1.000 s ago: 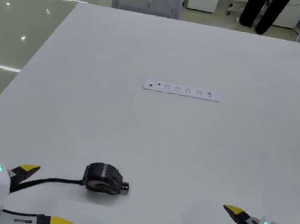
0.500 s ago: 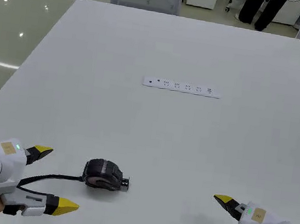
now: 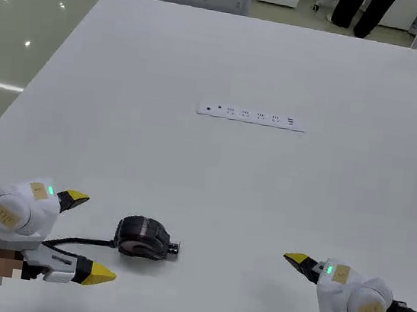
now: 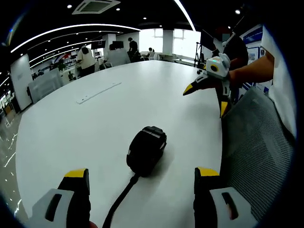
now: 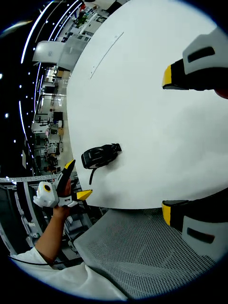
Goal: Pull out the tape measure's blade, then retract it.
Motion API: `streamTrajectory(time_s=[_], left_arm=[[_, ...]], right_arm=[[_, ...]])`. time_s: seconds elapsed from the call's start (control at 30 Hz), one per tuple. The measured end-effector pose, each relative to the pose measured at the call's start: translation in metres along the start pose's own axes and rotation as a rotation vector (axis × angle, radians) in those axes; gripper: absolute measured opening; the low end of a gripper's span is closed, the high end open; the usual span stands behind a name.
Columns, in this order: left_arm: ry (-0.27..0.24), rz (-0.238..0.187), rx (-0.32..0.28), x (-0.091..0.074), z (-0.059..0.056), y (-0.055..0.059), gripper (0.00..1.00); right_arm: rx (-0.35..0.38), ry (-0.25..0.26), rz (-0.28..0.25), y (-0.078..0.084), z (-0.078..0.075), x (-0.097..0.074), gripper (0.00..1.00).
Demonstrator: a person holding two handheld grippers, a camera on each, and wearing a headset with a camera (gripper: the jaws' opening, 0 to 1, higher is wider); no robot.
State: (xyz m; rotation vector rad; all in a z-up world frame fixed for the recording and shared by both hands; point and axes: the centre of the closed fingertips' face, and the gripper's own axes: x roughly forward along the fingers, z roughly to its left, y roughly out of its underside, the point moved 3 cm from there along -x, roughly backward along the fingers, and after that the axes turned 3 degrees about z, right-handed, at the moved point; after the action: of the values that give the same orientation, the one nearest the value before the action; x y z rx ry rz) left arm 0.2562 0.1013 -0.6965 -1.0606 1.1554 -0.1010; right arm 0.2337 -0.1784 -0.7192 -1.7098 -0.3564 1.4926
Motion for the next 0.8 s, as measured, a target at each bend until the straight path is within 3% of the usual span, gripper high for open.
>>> streamTrajectory(time_s=[0.4,0.8], left_arm=[[0.023,0.049,0.067,0.016,0.01,-0.006,0.85],[0.076,0.106,0.165,0.039,0.01,-0.007,0.79]], right_arm=[[-0.014,-0.027,0.0,-0.008,-0.008,0.012,0.92],[-0.028,-0.05,0.007,-0.014,-0.014,0.026,0.91]])
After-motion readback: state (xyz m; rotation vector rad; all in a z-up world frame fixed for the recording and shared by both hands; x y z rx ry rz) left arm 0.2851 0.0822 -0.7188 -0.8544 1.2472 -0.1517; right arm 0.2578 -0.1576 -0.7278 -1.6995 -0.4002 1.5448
